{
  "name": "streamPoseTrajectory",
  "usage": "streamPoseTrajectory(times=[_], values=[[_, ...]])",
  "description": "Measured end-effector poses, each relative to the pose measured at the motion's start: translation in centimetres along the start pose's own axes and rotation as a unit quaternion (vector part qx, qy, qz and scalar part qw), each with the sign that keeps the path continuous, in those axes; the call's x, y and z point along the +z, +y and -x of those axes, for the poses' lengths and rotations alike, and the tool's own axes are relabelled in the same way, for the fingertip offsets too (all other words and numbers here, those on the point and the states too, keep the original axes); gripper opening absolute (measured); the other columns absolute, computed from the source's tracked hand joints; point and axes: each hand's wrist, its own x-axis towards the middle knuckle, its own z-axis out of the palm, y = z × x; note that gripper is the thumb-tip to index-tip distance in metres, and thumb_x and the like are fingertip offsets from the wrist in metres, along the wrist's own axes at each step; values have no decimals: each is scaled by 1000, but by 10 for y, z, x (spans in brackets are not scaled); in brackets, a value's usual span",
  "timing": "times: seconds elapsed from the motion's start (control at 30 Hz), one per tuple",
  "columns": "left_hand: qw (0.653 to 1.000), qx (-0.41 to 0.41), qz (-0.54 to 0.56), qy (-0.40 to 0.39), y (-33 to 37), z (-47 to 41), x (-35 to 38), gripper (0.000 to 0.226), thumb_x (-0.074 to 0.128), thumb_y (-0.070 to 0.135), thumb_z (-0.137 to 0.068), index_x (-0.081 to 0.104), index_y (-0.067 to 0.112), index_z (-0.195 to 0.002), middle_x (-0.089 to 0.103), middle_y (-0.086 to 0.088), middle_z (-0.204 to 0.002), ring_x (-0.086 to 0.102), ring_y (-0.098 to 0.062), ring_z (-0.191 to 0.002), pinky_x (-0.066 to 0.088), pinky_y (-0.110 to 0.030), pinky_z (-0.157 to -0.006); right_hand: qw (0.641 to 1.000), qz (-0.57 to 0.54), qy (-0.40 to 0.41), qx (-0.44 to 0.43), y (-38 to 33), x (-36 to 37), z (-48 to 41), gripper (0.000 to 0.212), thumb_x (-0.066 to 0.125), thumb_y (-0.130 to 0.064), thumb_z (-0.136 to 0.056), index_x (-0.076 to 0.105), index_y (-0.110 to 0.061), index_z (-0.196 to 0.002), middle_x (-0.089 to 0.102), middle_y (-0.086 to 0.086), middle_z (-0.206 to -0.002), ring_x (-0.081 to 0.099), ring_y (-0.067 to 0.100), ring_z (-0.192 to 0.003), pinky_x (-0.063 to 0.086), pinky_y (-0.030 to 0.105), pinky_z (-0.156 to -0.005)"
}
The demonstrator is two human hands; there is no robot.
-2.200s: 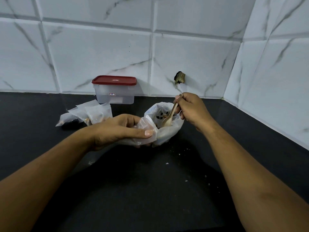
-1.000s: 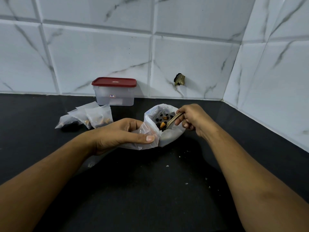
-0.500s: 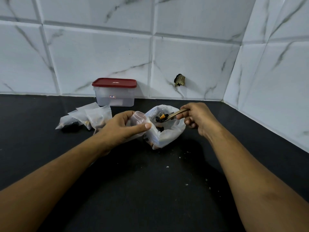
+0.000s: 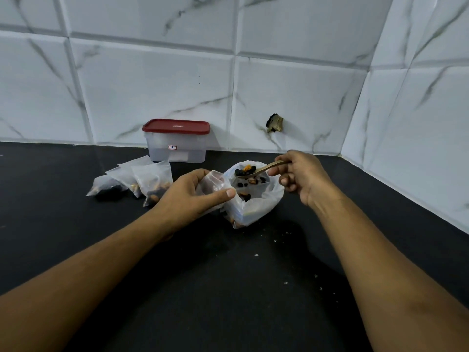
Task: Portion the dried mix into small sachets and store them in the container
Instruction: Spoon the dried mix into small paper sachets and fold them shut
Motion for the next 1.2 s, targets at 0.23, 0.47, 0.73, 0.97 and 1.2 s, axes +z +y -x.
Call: streamPoseTrajectory(times=[0.23, 0.47, 0.73, 0.97, 1.2], values=[[1000, 5, -1, 1, 0, 1, 2, 57, 81, 56, -72, 67, 28, -121, 76, 9, -112, 72, -7, -104, 59, -40, -97, 999, 3, -35, 1, -7, 11, 10, 18, 44, -12, -99, 61, -9, -93, 72, 8, -66, 41, 14, -41, 22, 22, -41], [1000, 3, -7, 2, 3, 2, 3, 52, 80, 56, -74, 68, 28, -117, 77, 8, -107, 73, -6, -97, 61, -36, -92, 997, 40, -64, -11, -9, 26, 24, 19, 45, -12, -98, 63, -9, -93, 72, 10, -70, 42, 14, -42, 24, 23, -43], [1000, 2, 22, -4, 5, 4, 4, 59, 80, 55, -68, 68, 22, -115, 78, 2, -104, 75, -13, -95, 63, -36, -86, 977, 80, -170, -102, -5, 40, 38, 6, 65, -16, -101, 66, -10, -99, 75, 8, -79, 46, 11, -41, 35, 18, -39], [997, -1, 70, -15, 5, 3, 2, 51, 81, 41, -75, 66, 16, -118, 78, -1, -106, 76, -17, -97, 64, -35, -85, 949, 79, -259, -158, -8, 35, 39, 11, 70, -11, -97, 72, -11, -108, 75, 7, -86, 52, 11, -49, 37, 20, -43], [997, 1, 81, 16, 0, -1, -1, 41, 82, 38, -80, 67, 23, -115, 77, 8, -99, 75, -11, -91, 62, -25, -76, 940, 50, -268, -203, -11, 29, 34, 16, 69, -18, -99, 73, -12, -112, 73, 6, -91, 57, 13, -58, 43, 22, -49]])
